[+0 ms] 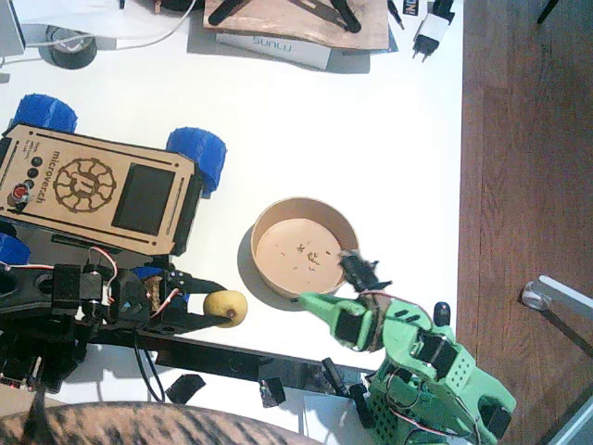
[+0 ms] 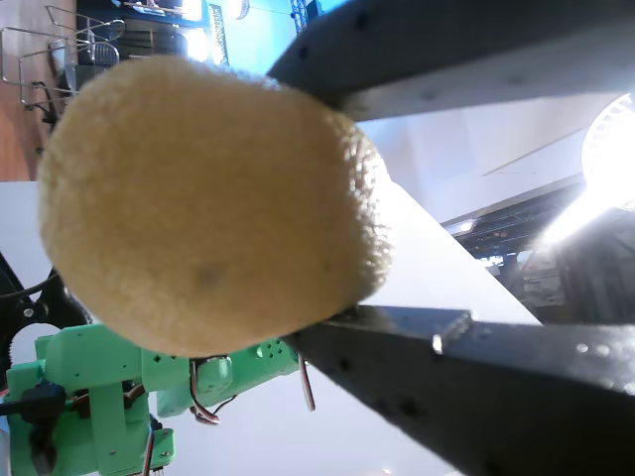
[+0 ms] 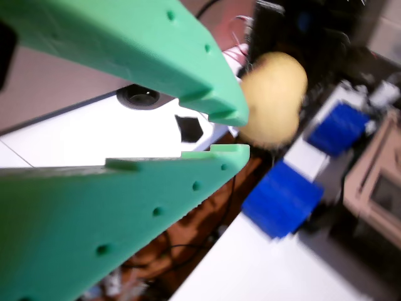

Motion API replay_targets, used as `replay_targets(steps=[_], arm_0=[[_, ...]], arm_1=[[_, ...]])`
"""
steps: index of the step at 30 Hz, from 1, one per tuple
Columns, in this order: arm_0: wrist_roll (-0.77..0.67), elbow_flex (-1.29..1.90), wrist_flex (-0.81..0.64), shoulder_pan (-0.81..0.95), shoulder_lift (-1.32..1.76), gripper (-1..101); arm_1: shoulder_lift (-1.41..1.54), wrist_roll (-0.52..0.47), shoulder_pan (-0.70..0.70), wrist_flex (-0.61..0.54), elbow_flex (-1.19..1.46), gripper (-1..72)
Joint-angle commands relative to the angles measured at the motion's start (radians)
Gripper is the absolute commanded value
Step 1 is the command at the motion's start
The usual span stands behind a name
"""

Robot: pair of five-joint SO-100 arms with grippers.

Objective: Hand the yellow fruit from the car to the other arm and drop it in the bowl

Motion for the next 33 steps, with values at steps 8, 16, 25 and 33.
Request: replay_targets(steps=[8, 16, 25, 33], arm_0=[[-0.017, -0.008, -0.043, 0.008, 0.044, 0], [-0.017, -0.008, -0.041, 0.008, 0.038, 0], [-0.02, -0.008, -0.057, 0.008, 0.037, 0], [-0.023, -0.006, -0.075, 0.009, 0.035, 0]], arm_1=[[-0.087, -0.094, -0.207, -0.13, 0.034, -0.2], [-0.224, -0.098, -0.325, -0.238, 0.034, -0.2], [-0.364, -0.146, -0.382, -0.388, 0.04, -0.1], [-0.437, -0.083, -0.388, -0.439, 0.028, 12.9]])
